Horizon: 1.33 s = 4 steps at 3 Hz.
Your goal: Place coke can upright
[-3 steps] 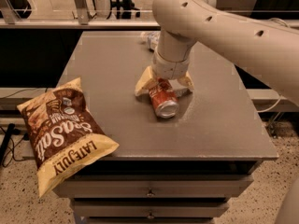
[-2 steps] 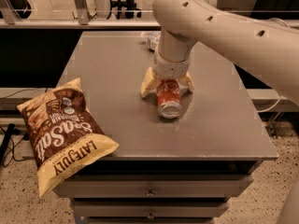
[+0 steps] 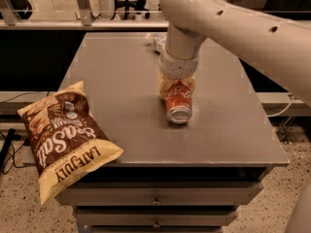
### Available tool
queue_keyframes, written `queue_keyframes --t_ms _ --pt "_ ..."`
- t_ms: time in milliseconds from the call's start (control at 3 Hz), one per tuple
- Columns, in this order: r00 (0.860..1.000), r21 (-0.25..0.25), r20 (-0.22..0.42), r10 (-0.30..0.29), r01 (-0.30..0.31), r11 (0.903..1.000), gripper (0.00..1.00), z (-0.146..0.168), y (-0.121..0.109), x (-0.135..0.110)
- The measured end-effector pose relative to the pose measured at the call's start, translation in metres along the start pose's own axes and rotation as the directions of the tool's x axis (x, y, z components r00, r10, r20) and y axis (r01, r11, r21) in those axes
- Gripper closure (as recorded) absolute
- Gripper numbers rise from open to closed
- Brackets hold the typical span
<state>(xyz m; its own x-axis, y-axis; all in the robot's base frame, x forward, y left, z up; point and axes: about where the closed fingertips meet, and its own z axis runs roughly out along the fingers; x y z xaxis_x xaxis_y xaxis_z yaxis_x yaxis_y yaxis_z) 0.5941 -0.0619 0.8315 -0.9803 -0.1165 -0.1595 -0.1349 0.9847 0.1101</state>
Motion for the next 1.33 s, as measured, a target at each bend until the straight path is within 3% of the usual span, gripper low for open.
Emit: queue_keyframes --t_ms 333,667,1000,1333 --pt "1.000 -0.005 0.014 -0.013 0.013 0.9999 1.00 -0.003 0.001 -0.002" --pt "0.976 -0.040 0.160 -0.146 0.154 0.9873 1.00 -0.039 0.011 -0.018" --pt "0.892 -0.079 0.383 -0.240 0.290 0.9537 1.00 -0.102 0.018 -0.033" --pt "0.846 -0.054 0.442 -0.297 0.356 0.9330 1.00 -0.113 0.012 -0.038"
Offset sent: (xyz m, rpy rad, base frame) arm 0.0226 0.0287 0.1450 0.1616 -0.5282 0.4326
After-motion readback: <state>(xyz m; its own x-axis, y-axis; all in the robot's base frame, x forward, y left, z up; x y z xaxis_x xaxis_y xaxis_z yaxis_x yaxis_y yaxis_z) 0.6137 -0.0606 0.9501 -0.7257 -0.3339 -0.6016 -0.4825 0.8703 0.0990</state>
